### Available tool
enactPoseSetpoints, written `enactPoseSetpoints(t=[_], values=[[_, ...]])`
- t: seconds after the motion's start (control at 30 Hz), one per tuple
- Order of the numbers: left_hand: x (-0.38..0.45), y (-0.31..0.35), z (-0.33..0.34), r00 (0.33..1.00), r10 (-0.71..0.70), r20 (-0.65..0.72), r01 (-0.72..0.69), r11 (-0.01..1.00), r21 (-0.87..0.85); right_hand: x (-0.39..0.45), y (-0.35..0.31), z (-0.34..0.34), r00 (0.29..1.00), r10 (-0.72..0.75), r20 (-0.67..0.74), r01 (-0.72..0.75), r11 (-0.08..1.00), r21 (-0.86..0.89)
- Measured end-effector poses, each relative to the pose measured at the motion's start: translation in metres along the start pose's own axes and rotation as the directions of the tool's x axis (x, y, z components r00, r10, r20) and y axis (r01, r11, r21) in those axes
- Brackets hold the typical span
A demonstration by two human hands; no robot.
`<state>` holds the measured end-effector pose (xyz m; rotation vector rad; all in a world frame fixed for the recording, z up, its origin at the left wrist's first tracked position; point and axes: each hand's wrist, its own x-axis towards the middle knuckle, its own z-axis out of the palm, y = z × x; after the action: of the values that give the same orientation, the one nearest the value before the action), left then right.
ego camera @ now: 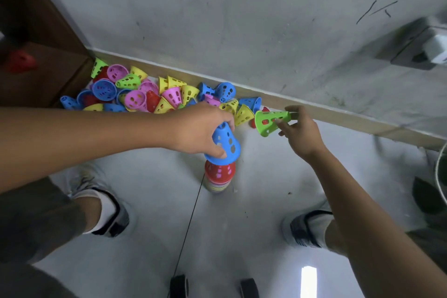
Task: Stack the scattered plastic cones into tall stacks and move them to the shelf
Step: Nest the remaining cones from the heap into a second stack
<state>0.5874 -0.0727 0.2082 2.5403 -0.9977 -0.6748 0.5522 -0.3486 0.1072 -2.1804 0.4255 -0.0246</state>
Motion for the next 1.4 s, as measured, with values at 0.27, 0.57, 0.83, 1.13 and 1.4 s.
enactPoseSetpoints(t=[0.27, 0.57, 0.83, 1.13, 1.4], values=[[0.001, -0.001, 0.045, 0.999, -0.030, -0.038, 0.025, 0.991, -0.131, -0.017, -0.029, 0.000, 0.998, -0.063, 0.020, 0.062, 0.995, 0.080], [0.001, -0.022, 0.090, 0.989, -0.064, -0.133, 0.045, 0.989, -0.144, -0.018, -0.044, 0.005, 0.991, -0.103, 0.081, 0.088, 0.981, 0.175], [-0.003, -0.037, 0.115, 0.979, -0.147, -0.142, 0.101, 0.952, -0.288, -0.027, -0.076, -0.005, 0.947, -0.186, 0.263, 0.106, 0.951, 0.291], [-0.023, -0.093, 0.111, 0.974, -0.218, -0.064, 0.202, 0.961, -0.188, -0.035, -0.098, 0.000, 0.820, -0.261, 0.509, 0.232, 0.965, 0.121], [-0.034, -0.130, 0.103, 0.962, -0.245, -0.119, 0.234, 0.967, -0.097, -0.061, -0.078, 0.051, 0.754, -0.220, 0.619, 0.318, 0.947, -0.050]])
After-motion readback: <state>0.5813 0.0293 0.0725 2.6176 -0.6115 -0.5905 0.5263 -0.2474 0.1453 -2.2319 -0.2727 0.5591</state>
